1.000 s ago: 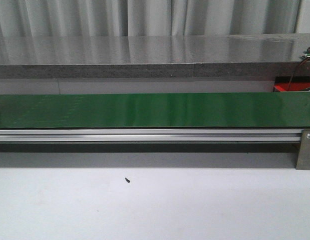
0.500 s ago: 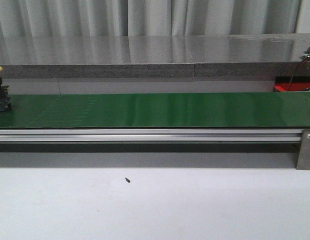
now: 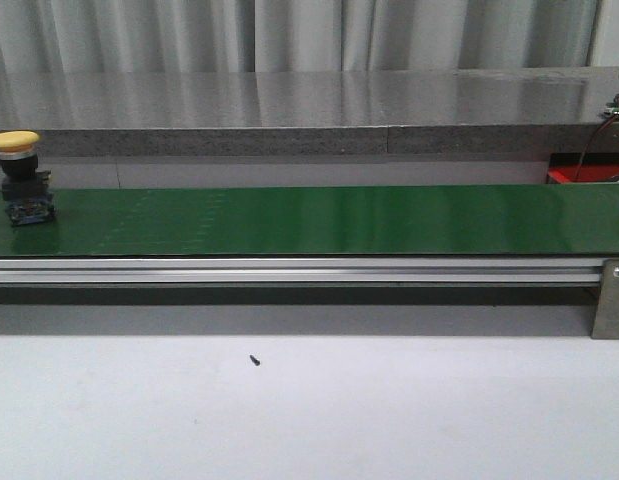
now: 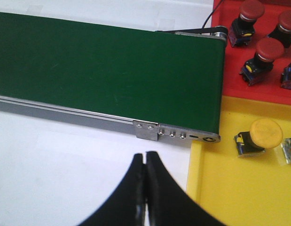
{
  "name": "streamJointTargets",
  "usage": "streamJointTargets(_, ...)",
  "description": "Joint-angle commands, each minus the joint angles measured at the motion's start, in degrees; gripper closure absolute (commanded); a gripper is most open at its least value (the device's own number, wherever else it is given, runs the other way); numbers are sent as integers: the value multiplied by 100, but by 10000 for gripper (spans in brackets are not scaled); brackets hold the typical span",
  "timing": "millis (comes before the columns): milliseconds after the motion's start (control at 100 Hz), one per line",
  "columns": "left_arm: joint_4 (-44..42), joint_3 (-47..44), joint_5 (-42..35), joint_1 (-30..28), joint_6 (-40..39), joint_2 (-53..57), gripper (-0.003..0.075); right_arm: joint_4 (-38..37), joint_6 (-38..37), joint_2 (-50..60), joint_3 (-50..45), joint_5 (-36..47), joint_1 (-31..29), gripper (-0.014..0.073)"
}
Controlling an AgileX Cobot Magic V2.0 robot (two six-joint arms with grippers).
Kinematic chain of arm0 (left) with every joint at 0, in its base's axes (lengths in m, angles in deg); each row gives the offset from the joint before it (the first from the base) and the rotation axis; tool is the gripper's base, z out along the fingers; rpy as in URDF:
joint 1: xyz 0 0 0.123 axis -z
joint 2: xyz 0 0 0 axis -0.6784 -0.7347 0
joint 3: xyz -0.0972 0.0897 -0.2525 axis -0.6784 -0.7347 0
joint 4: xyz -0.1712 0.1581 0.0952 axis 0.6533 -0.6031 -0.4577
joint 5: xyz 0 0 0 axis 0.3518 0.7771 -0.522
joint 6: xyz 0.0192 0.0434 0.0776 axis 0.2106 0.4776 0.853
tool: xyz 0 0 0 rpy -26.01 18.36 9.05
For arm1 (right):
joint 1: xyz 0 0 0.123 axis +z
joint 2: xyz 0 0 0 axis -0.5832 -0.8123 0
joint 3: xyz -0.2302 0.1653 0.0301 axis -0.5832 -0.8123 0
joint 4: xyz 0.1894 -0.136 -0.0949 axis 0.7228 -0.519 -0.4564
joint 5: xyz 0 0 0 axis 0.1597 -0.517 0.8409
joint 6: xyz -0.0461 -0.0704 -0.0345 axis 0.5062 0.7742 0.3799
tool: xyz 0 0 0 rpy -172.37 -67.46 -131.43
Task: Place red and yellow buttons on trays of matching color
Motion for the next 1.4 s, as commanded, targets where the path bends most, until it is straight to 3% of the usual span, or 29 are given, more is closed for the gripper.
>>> streamJointTargets(0,39,213,-444,-44,-47,228,132,66,46,44,151,284,5,662)
streamJointTargets(1390,465,271,-1447,-88,-69,-800,132,66,46,44,151,283,5,662)
